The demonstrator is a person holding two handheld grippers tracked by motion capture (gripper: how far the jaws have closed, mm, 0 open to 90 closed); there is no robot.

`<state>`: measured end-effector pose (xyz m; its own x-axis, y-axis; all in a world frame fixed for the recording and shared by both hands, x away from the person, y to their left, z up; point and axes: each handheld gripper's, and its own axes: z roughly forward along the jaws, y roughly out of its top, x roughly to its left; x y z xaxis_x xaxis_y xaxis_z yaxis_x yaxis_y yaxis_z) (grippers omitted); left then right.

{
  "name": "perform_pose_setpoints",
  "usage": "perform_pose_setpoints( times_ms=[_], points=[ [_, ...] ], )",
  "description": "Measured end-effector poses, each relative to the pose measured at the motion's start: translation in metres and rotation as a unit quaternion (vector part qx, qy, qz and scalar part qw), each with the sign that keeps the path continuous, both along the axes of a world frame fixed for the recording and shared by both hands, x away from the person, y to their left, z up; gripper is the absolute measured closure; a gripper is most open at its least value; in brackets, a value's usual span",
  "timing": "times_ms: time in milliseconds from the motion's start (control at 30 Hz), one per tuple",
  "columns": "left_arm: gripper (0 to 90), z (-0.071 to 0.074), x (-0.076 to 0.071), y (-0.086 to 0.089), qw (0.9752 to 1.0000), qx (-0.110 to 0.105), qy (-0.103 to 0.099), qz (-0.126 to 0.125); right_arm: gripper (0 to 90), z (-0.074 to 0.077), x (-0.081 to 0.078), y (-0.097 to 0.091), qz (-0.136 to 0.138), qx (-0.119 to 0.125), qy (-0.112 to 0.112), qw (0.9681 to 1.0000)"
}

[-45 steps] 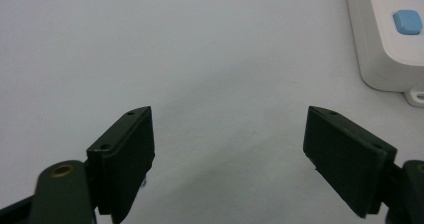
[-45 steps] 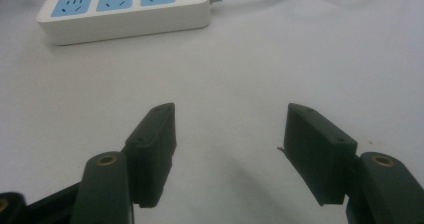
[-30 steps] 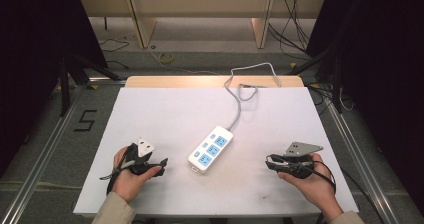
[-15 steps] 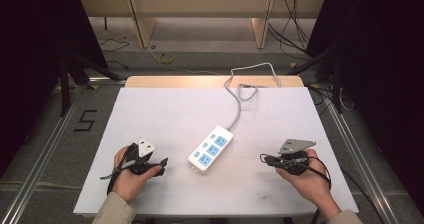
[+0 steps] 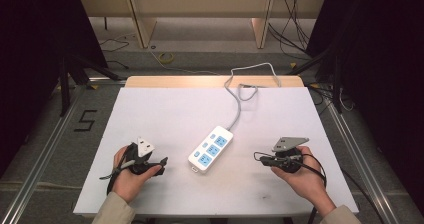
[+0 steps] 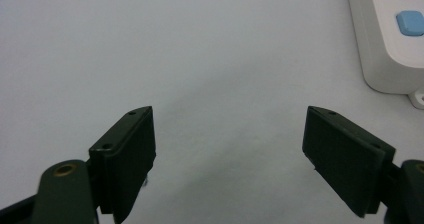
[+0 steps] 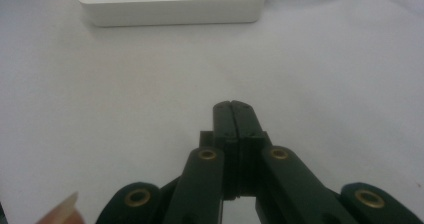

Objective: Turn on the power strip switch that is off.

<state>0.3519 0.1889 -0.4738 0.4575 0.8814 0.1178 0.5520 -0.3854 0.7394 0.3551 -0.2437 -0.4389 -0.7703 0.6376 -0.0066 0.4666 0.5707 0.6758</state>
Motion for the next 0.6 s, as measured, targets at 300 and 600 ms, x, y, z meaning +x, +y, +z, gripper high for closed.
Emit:
perform_pose_setpoints(
  times_ms=[300,600],
  points=[
    [21.0,0.0,0.0,0.0,1.0,0.001,-0.001,0.0,90.0,0.003,0.003,0.006,0.002,-0.005,0.013,0.9999],
    [21.0,0.001,0.0,0.001,1.0,0.005,-0.003,-0.001,90.0,0.007,0.007,0.014,0.006,-0.009,0.021,0.9997]
  ],
)
